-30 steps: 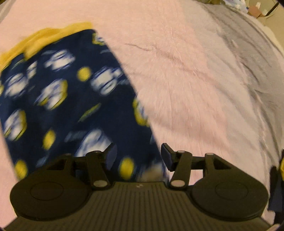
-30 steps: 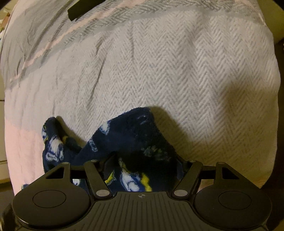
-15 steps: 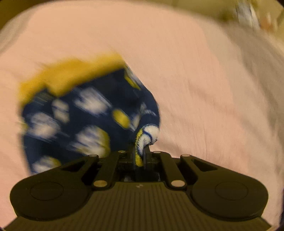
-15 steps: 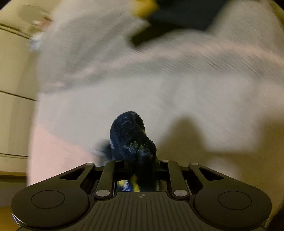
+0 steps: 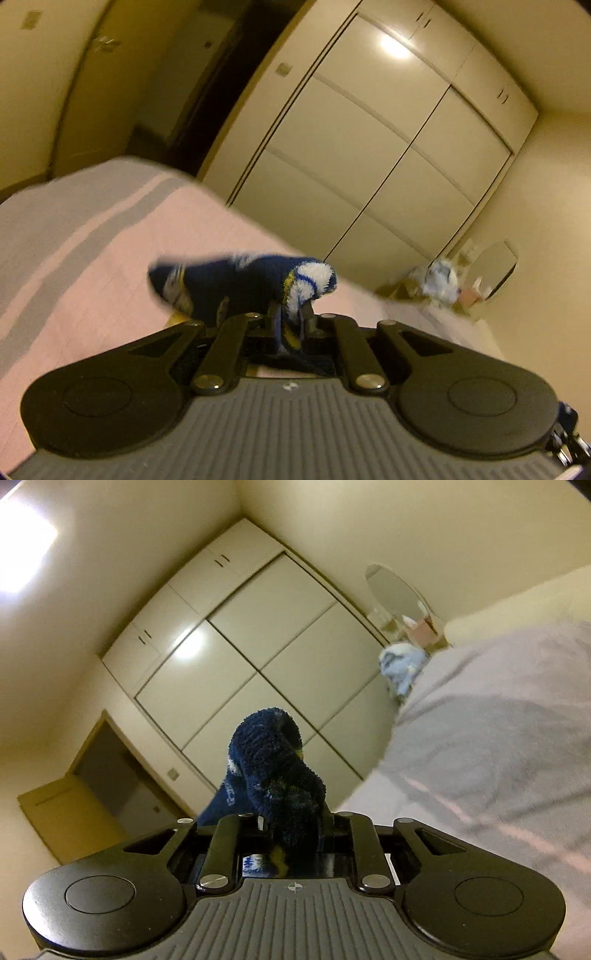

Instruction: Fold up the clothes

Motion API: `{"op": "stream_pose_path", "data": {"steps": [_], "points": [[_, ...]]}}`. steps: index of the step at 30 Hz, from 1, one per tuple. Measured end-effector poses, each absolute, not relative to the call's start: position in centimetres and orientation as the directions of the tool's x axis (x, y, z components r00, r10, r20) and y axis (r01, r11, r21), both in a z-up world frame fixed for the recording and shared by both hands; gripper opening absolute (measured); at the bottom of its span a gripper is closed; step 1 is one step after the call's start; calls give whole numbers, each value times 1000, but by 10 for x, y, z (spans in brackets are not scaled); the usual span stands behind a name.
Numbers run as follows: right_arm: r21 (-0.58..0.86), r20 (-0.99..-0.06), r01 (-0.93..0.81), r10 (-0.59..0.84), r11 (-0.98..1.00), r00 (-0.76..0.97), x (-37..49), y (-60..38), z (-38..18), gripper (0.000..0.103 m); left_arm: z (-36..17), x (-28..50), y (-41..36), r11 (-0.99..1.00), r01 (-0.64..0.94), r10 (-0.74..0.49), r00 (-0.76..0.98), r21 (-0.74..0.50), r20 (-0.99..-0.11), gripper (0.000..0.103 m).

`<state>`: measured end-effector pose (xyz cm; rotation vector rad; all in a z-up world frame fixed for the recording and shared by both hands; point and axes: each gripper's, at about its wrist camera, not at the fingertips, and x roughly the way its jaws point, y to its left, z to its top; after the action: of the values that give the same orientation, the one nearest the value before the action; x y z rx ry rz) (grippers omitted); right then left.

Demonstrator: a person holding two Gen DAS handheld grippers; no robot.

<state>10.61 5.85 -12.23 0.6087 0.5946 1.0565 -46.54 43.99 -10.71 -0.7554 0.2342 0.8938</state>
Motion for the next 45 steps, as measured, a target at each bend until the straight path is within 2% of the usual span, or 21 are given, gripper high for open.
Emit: {"op": "stream_pose_path", "data": {"steps": [1, 3, 4, 5, 6, 7, 10, 14, 22, 27, 30, 31, 32, 35, 37, 39, 40, 41, 42, 43, 45], "points": [[703, -219, -581, 902, 410, 371, 100, 43, -139, 22, -128, -479, 418, 374, -795, 590, 601, -477, -539, 13], [679, -463, -449, 813, 581, 352, 92, 14, -186, 33, -191, -502, 379, 269, -873, 481, 488, -408, -728, 18], [620, -625, -348, 711, 703, 323, 90, -1, -214, 46, -225, -513, 364, 199, -915, 403, 402, -350, -822, 16], [520, -776, -240, 571, 819, 268, 87, -17, -244, 47, -250, -524, 353, 139, -942, 345, 334, -304, -877, 16], [429, -862, -161, 456, 889, 220, 83, -34, -268, 47, -275, -536, 343, 85, -962, 289, 271, -258, -918, 16], [376, -901, -108, 390, 920, 189, 79, -50, -284, 47, -299, -548, 333, 34, -978, 228, 209, -207, -951, 16], [364, -916, -57, 368, 930, 161, 69, -77, -301, 48, -321, -569, 324, -68, -989, 191, 119, -134, -974, 16], [437, -881, -79, 444, 896, 165, 75, -83, -297, 56, -307, -565, 325, -40, -985, 259, 150, -166, -954, 19], [528, -838, -46, 530, 848, 130, 81, -80, -344, 58, -298, -524, 312, -8, -977, 276, 203, -213, -940, 21], [611, -792, 127, 602, 781, 101, 88, -74, -400, 58, -307, -521, 299, -50, -980, 261, 174, -193, -949, 21], [613, -787, 224, 610, 758, 89, 91, -66, -426, 56, -307, -517, 300, -69, -979, 277, 168, -194, -946, 29], [612, -789, 210, 608, 763, 87, 92, -61, -429, 19, -308, -513, 303, -56, -983, 287, 153, -176, -946, 33], [608, -793, 166, 603, 776, 83, 94, -56, -427, 4, -309, -508, 306, -41, -987, 296, 135, -154, -945, 35], [590, -801, 1, 585, 808, 127, 96, -49, -406, 4, -318, -487, 323, 41, -996, 331, 86, -76, -940, 44], [569, -811, -34, 567, 822, 141, 100, -52, -399, 5, -330, -470, 341, 95, -995, 343, 73, -43, -937, 50], [570, -815, -15, 567, 822, 119, 103, -57, -399, 10, -346, -452, 364, 153, -988, 348, 69, -16, -935, 50], [567, -820, 4, 563, 824, 103, 105, -58, -401, 29, -354, -443, 376, 176, -984, 349, 66, -4, -935, 50], [556, -828, 17, 552, 831, 99, 103, -57, -401, 56, -361, -435, 387, 196, -981, 349, 63, 7, -935, 50], [555, -828, 22, 549, 832, 112, 100, -56, -401, 68, -369, -426, 400, 211, -977, 348, 64, 12, -935, 51], [559, -824, 25, 552, 829, 129, 96, -56, -401, 76, -378, -418, 412, 226, -974, 347, 65, 16, -936, 52], [563, -819, 35, 552, 826, 153, 90, -53, -404, 76, -397, -403, 436, 247, -968, 350, 50, 40, -935, 52]]}}
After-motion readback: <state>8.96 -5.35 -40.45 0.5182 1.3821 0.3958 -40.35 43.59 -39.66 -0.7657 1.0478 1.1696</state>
